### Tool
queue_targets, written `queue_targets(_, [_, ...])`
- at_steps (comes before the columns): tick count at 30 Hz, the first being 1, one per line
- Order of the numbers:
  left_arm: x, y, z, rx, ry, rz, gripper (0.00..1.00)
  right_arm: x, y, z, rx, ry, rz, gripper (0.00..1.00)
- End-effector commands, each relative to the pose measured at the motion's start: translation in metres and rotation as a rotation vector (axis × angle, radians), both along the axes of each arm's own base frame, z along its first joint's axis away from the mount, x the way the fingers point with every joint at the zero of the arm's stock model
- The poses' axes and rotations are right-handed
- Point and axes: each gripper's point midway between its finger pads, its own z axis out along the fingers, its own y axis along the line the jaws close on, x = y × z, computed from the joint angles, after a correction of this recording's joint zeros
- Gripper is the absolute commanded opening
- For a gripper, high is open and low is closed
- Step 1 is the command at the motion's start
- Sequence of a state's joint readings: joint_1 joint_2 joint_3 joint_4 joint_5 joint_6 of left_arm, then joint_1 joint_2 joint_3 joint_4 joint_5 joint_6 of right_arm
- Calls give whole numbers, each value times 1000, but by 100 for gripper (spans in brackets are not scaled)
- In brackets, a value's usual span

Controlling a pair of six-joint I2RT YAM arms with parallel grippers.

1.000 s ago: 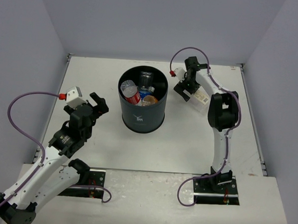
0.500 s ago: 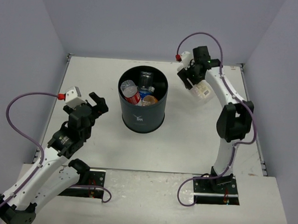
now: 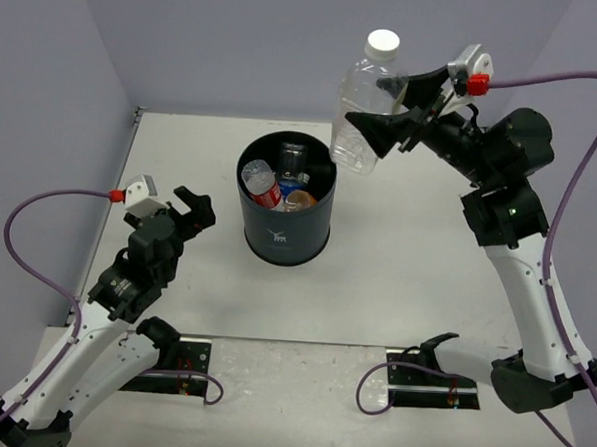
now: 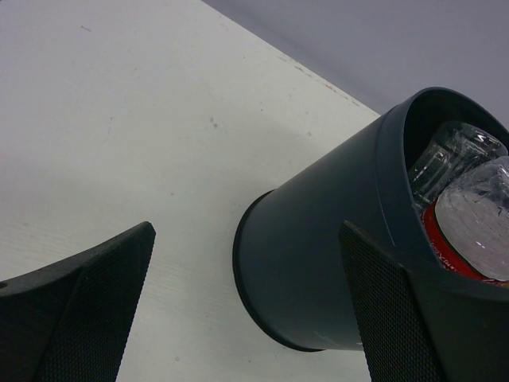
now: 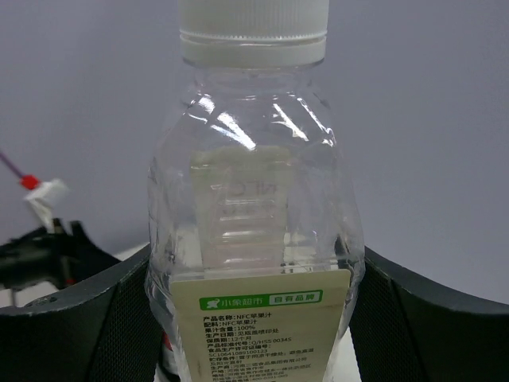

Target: Put the plastic bottles in the bin

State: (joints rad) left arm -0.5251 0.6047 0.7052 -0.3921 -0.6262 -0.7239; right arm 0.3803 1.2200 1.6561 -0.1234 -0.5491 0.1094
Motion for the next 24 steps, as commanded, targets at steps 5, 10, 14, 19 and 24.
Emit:
queue_targets(5, [-9, 0, 5, -40, -22, -14, 100, 9, 92, -37, 67, 146, 222, 22])
queue_targets(10, [-11, 4, 2, -33, -12, -2, 100, 38, 118, -79, 20, 221, 192, 21])
queue_targets(14, [-11, 5, 2, -31, -12, 2, 100, 68, 131, -125, -38, 300, 99, 21])
queue_targets(19, [-10, 6, 1, -25, -7, 10, 100, 75, 144, -174, -80, 402, 91, 22])
queue_targets(24, [-10, 6, 0, -24, -5, 12, 100, 80, 140, -207, -104, 464, 44, 24])
